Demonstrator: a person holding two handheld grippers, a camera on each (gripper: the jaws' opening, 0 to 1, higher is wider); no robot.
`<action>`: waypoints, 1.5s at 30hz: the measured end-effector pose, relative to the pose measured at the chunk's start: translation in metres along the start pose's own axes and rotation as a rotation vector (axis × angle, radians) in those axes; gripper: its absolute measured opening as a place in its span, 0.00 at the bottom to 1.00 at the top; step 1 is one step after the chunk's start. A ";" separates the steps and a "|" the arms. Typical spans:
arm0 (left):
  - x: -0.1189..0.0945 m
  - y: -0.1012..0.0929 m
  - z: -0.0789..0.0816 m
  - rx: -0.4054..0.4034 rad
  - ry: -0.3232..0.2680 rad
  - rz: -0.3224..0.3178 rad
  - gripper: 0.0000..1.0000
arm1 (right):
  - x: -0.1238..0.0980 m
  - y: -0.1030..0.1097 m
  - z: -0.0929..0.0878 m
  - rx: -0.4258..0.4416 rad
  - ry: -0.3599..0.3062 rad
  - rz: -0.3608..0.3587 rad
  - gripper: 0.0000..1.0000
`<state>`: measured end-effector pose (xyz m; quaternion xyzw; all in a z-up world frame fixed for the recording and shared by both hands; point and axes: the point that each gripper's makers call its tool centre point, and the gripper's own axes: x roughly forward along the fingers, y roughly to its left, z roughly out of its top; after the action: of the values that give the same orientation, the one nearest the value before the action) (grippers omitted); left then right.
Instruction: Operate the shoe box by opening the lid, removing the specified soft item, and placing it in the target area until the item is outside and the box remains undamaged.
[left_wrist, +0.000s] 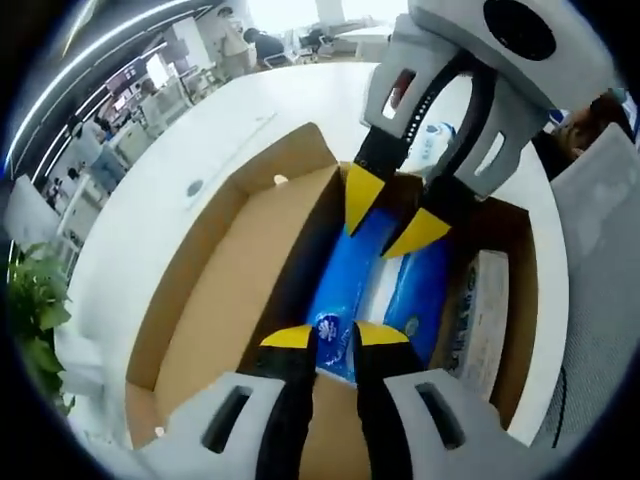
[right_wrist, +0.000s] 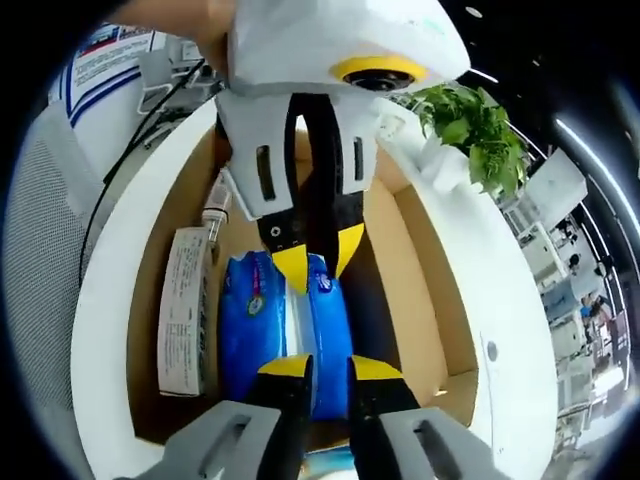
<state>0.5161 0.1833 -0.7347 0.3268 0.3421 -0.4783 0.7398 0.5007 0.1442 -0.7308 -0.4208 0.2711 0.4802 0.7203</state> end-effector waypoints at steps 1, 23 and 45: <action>0.001 -0.001 -0.001 0.001 0.001 -0.006 0.13 | 0.001 0.001 -0.001 -0.004 0.005 0.001 0.08; -0.012 0.001 -0.006 -0.056 -0.023 0.029 0.00 | -0.006 0.000 0.004 -0.005 -0.007 -0.010 0.00; -0.054 0.009 0.009 -0.015 -0.059 0.098 0.00 | -0.036 -0.012 0.037 -0.008 -0.070 -0.058 0.00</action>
<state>0.5097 0.2058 -0.6840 0.3232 0.3075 -0.4483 0.7746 0.4974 0.1577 -0.6791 -0.4142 0.2316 0.4747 0.7412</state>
